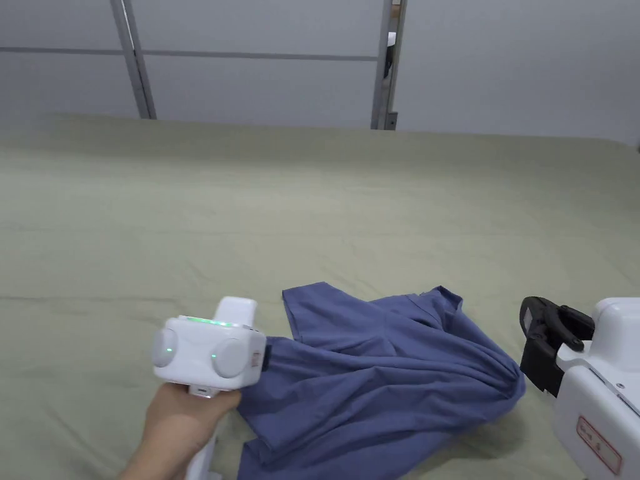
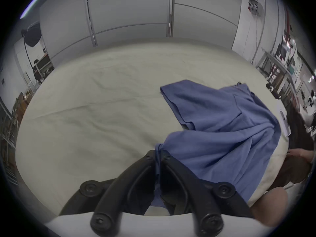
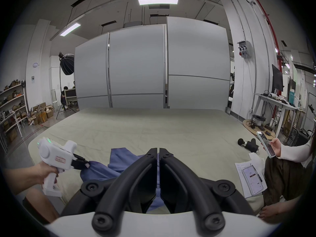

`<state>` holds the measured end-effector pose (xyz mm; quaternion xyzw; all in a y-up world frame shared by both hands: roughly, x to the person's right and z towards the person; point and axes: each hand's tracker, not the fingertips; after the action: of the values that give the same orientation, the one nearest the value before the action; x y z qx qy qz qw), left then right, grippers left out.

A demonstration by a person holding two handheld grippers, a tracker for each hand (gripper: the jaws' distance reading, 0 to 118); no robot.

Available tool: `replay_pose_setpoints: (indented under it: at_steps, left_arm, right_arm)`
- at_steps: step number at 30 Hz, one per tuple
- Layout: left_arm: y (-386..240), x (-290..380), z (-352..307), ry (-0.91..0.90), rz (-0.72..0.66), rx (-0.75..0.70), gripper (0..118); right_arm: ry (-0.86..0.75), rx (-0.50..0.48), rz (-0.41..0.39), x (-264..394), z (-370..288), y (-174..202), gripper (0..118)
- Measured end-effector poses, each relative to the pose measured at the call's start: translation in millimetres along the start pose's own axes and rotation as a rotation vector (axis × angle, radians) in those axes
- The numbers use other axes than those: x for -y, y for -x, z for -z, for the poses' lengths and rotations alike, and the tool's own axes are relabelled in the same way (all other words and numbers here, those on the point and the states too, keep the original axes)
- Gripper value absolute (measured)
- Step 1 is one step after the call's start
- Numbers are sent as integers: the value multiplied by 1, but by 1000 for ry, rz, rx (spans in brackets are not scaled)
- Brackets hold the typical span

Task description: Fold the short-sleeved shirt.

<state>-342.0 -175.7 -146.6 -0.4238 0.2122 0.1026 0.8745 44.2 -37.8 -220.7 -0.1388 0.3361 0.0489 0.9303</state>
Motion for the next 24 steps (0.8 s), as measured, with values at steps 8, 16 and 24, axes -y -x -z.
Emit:
replay_pose_setpoints:
  at_steps: [8,16,24]
  left_arm:
    - [9,-1,-27,-47,-38,65,3]
    - [-7,3,-64,-47,-37,96,3]
    - [-2,-7,-66,-18,-48,142,3]
  right_arm:
    - [218,-126,98,-23,107,-26,6]
    - [609,-120,35,-5,289,-39,118]
    - [759,-136,-115,22,339,-5,112]
